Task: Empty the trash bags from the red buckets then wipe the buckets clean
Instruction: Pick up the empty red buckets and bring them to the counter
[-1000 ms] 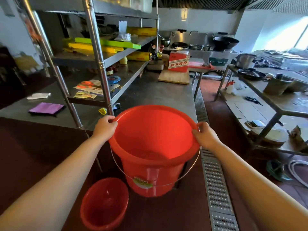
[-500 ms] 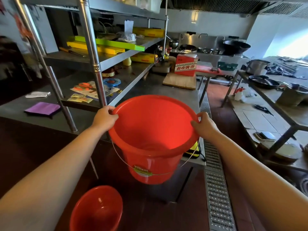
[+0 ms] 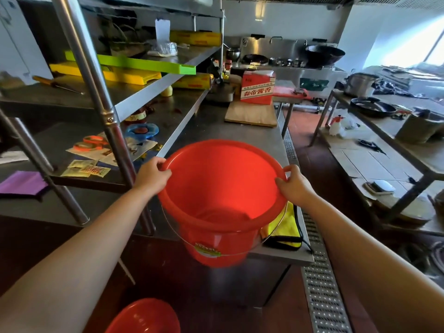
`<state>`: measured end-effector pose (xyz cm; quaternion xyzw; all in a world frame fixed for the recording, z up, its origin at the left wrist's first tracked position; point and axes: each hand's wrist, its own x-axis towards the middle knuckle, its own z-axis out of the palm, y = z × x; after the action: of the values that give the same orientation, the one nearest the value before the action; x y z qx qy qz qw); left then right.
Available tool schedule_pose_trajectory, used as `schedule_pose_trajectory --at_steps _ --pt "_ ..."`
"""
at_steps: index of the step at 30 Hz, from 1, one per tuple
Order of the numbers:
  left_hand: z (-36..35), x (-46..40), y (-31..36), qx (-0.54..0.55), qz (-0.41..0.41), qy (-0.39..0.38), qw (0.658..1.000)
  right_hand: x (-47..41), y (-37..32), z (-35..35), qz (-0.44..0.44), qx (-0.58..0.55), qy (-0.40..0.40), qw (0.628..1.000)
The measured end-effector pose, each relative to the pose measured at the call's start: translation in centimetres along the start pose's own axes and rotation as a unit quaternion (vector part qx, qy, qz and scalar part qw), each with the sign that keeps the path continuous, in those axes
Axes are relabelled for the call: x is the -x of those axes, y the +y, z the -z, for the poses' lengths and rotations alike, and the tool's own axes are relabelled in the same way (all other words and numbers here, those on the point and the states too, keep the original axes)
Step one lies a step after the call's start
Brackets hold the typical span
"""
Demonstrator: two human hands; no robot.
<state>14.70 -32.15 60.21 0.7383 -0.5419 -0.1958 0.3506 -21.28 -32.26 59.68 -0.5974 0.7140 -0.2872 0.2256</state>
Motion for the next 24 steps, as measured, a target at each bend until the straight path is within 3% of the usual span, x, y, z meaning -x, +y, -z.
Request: schedule_pose_trajectory --at_steps 13,20,24 --pt "-2.4 -4.7 0.7 -0.015 -0.016 0.012 1.000 -4.7 -0.2 -1.0 -0.014 -0.040 0.040 0.998" --pt "-2.6 -4.8 1.4 -0.215 -0.140 0.062 0.965 -5.3 1.1 -2.0 -0.009 -0.119 0.047 0.992" --pt "-2.8 -4.8 2.3 -0.274 -0.201 0.045 0.940 -6.0 1.8 -2.1 0.004 -0.150 0.035 0.988"
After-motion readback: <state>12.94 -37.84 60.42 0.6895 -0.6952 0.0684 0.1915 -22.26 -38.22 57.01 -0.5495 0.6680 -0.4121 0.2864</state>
